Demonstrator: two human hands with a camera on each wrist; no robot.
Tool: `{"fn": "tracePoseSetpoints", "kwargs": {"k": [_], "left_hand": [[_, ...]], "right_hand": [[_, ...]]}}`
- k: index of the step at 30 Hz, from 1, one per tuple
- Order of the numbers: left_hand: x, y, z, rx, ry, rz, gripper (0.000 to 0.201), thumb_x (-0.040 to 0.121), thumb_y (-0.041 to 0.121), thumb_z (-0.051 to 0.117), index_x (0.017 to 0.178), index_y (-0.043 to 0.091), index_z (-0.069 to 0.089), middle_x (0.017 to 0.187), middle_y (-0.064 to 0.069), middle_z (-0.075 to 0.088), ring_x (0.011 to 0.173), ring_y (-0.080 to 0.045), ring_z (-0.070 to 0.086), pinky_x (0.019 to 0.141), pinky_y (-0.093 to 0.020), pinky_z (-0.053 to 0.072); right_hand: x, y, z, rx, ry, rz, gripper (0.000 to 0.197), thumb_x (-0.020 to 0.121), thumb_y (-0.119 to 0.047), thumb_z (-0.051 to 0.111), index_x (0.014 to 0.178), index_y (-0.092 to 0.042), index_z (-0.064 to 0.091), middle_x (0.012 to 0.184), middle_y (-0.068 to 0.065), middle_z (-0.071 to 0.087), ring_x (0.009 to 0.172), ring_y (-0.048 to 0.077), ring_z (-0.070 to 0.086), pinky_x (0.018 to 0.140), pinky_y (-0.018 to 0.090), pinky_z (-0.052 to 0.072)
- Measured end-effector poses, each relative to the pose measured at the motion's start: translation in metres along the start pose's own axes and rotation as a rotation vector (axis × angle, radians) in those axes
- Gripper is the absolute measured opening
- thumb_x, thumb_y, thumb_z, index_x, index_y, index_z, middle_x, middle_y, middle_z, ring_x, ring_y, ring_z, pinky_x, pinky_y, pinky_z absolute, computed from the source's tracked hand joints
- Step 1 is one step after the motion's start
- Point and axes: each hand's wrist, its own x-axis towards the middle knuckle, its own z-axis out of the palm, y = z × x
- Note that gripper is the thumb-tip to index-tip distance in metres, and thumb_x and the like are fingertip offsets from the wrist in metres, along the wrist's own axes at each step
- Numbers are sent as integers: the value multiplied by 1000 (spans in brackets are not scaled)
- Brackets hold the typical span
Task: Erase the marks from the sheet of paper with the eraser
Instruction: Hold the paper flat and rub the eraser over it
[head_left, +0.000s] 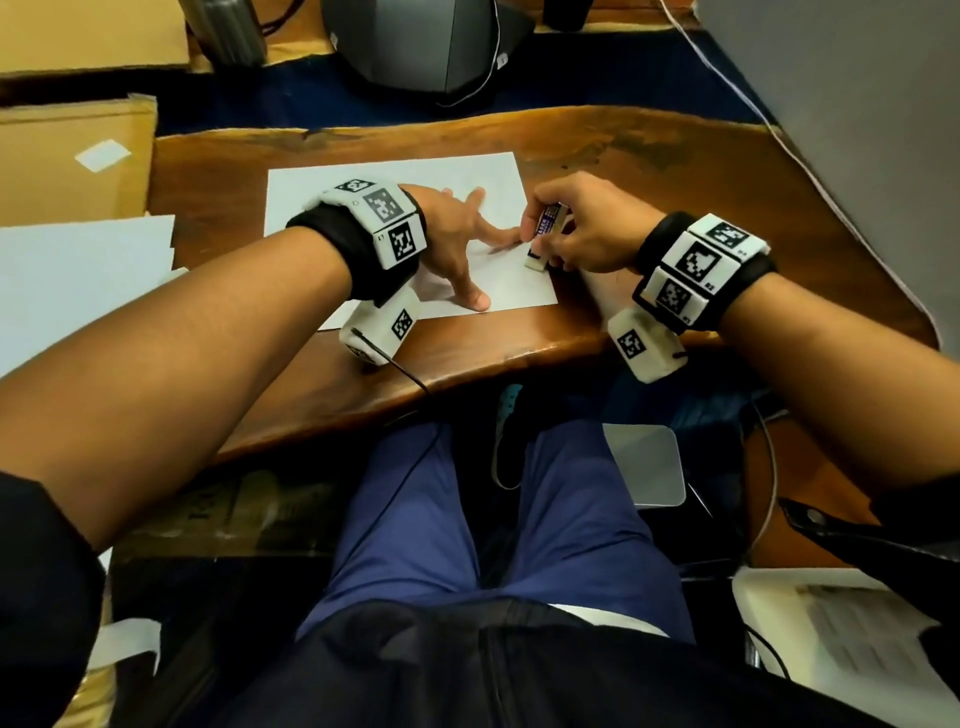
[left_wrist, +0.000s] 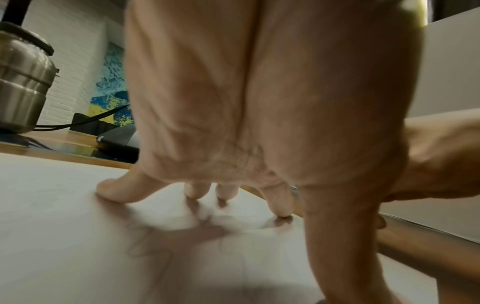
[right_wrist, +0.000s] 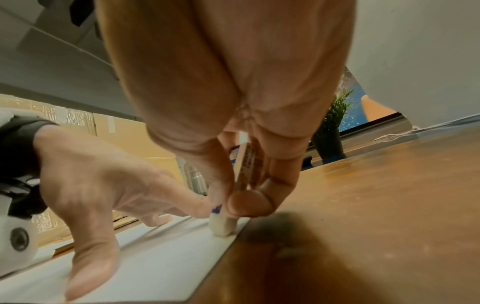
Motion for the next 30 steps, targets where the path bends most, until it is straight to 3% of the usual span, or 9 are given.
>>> {"fn": "tracePoseSetpoints", "kwargs": {"k": [2,5,10,12,14,18,22,26,30], "left_hand": [[0,1,-2,15,-6,-1,97,72,67,67,149,55,9,162,-2,-20,149,-34,-9,118,-59,7],[-1,0,-3,17,-15,-5,95,71,68,68,149,54,15,162,-2,-21,149,-34,-8,118,-58,8],[-1,2,-3,33,-12,-7,94,74,67,67,149,54,12,162,-1,-21,149,-34,-8,118,-59,9],[-2,1,-2,30,-8,-10,93,74,66,67,150,52,14,162,-1,-21,149,-34,-8,118,-59,9],[-2,1,-3,20,-16,-16,94,74,66,67,150,52,13,162,-1,-22,149,-33,-9,118,-59,9],[1,2,-2,25,-24,-16,97,73,68,67,148,56,7,162,0,-22,149,-32,-10,117,-60,9],[0,0,-2,22,-21,-14,98,71,68,67,150,52,11,162,-1,-22,149,-33,-9,118,-59,8],[0,1,-2,16,-19,-3,98,71,67,68,148,55,8,162,-2,-21,149,-33,-9,117,-60,8],[-1,1,-3,30,-17,-11,96,72,67,67,150,52,12,162,-2,-20,149,-33,-9,118,-60,9]], "right_hand": [[-1,-2,1,-50,-51,-58,10,93,-11,64,98,-19,65,104,0,65,89,16,63,77,32,55],[-3,-7,1,-103,-200,-142,11,92,-12,63,96,-22,65,95,-7,65,84,8,61,72,25,50],[4,-3,-4,-69,-100,-88,10,92,-12,65,99,-20,66,96,-7,64,89,12,62,66,21,45],[3,-4,1,-103,-185,-152,10,91,-13,65,97,-21,66,94,-7,65,84,8,61,63,18,41],[2,-4,1,-115,-232,-155,9,90,-15,67,98,-21,66,94,-6,66,83,9,61,65,18,43],[3,4,-6,-56,-133,-78,9,92,-15,67,99,-20,66,100,-3,65,94,18,64,76,28,52],[-2,-1,-1,-86,-239,-141,9,92,-17,67,99,-21,66,92,-6,66,80,10,62,67,21,47],[0,4,-6,-43,-139,-74,10,92,-15,67,101,-19,66,95,-6,65,83,10,62,77,29,54],[-3,-3,-1,-98,-253,-157,9,91,-17,68,100,-19,66,95,-4,65,84,12,62,70,23,48]]}}
